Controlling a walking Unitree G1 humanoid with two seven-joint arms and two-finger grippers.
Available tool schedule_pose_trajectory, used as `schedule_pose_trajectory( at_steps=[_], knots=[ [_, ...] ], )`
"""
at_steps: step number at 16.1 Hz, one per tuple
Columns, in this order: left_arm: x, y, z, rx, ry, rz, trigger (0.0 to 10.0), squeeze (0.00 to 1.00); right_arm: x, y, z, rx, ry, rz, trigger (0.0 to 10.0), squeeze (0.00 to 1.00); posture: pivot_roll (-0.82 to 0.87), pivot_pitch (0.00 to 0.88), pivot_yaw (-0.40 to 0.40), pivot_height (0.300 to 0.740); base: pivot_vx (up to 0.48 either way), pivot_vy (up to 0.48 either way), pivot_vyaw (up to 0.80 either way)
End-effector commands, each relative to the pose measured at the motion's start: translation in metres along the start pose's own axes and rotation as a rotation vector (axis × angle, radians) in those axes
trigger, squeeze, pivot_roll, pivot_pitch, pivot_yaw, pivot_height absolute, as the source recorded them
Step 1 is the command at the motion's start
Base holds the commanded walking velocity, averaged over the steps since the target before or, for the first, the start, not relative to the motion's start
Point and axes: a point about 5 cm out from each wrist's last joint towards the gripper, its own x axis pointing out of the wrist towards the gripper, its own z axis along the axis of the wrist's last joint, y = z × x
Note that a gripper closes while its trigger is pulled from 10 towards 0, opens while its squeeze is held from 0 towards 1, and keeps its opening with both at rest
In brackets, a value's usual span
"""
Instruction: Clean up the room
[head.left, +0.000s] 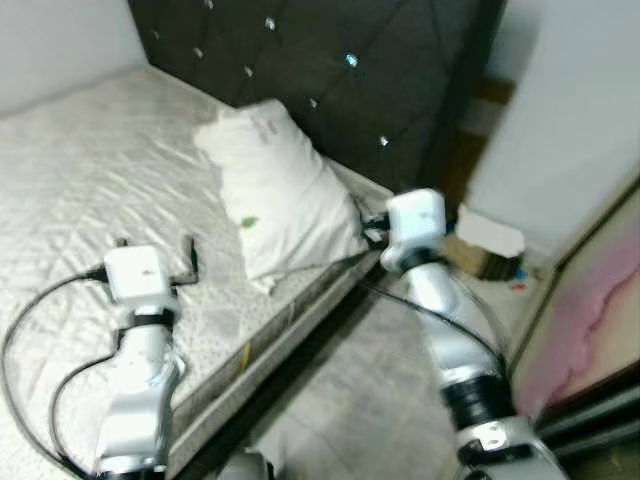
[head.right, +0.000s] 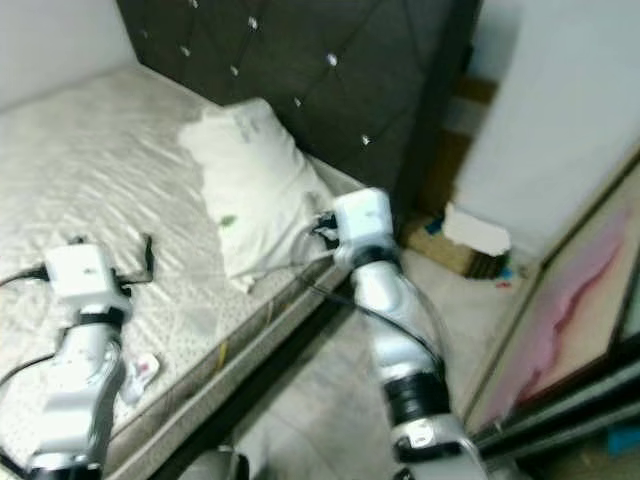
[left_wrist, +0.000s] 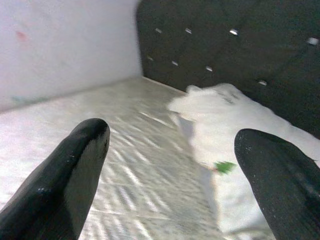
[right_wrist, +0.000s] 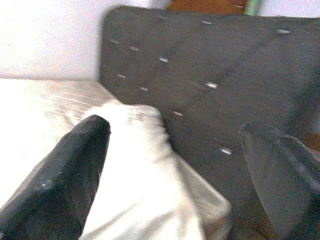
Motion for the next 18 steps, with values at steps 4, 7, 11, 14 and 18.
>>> schedule_pose_trajectory(
  at_steps=[4, 7, 11, 14, 18],
  knots=[
    [-0.0005, -0.0048, 0.0028, 0.010, -0.014, -0.017, 10.0, 0.00, 0.0002, -0.0090, 0.0001, -0.008, -0.004, -0.014, 10.0, 0.00, 0.07, 0.029, -0.013, 0.740, 0.000, 0.000, 0.80],
    [-0.0009, -0.0049, 0.0029, 0.006, -0.014, -0.023, 10.0, 0.00, 0.0005, -0.0074, 0.0006, -0.001, -0.008, -0.006, 10.0, 0.00, 0.07, 0.027, -0.015, 0.740, 0.000, 0.000, 0.80],
    [-0.0016, -0.0055, 0.0023, -0.008, -0.011, -0.030, 10.0, 0.00, 0.0004, -0.0072, 0.0005, 0.003, -0.008, 0.001, 10.0, 0.00, 0.06, 0.029, -0.018, 0.740, 0.000, 0.000, 0.80],
    [-0.0018, -0.0047, 0.0018, -0.016, -0.008, -0.029, 10.0, 0.00, 0.0011, -0.0061, 0.0014, 0.006, -0.013, 0.012, 10.0, 0.00, 0.06, 0.027, -0.020, 0.740, 0.000, 0.000, 0.80],
    [-0.0019, -0.0043, 0.0018, -0.022, -0.010, -0.031, 10.0, 0.00, 0.0023, -0.0041, 0.0022, 0.009, -0.019, 0.025, 10.0, 0.00, 0.07, 0.017, -0.024, 0.740, 0.000, 0.000, 0.80]
  ],
)
